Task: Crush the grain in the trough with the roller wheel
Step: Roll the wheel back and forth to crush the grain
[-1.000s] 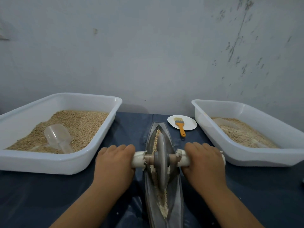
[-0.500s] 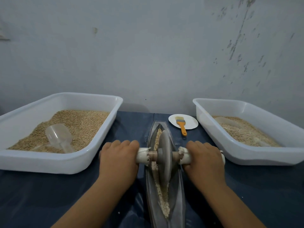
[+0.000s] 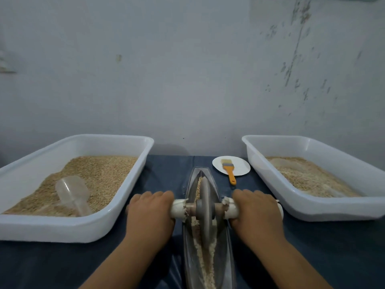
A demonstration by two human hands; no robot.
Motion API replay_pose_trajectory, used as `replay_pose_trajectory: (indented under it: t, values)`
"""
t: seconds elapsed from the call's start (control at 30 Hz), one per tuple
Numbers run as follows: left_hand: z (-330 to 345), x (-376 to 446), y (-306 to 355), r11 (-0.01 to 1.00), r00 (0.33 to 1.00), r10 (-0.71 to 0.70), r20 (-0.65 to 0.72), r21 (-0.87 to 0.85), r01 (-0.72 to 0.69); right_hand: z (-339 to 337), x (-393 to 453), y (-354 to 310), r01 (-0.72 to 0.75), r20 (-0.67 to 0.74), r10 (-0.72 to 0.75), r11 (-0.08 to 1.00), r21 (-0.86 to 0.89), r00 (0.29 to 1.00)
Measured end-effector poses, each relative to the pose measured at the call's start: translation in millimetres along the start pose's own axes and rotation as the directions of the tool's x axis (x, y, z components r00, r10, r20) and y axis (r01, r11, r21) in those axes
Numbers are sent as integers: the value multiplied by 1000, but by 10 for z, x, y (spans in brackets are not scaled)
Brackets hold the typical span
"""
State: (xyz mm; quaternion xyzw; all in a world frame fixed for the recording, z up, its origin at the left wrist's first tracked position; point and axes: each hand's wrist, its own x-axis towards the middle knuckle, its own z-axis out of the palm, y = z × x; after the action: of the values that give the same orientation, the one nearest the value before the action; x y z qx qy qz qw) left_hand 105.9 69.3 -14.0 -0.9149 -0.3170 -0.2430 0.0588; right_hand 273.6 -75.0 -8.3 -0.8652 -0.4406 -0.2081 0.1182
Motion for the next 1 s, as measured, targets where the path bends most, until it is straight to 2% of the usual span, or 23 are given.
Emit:
replay_pose_trajectory:
  t: [0.1,0.3,0.43,0.57,0.63,0.73,0.87,1.0]
  values:
    - [10,-90,-8,1000,1000,-12,1,-28,12,-59,-149,0,48,-42,-48,999,-7,998]
    - [61,-321,-33,998,980,47,-195,-35,-55,-55,-448,61,104,-138,-94,992,68,986]
    - [23,-103,-7,997,991,78,-106,-9,-79,-72,-183,22,66,2,-66,998,18,998]
    - [56,-26,-17,999,997,38,-64,-26,-40,-31,-93,3,44,11,-44,999,10,999]
    - [124,-111,-34,999,995,28,-99,-30,-31,-28,-163,15,77,-40,-74,995,62,996]
    - [189,-182,-43,999,976,20,-216,-30,-27,41,-174,35,80,-99,-75,996,39,992]
    - [115,-45,-17,998,986,63,-152,13,-61,30,-28,19,40,-54,-39,999,19,998]
    - [116,-44,-2,996,980,82,-179,-4,-84,39,-128,24,22,-14,-21,999,48,1000]
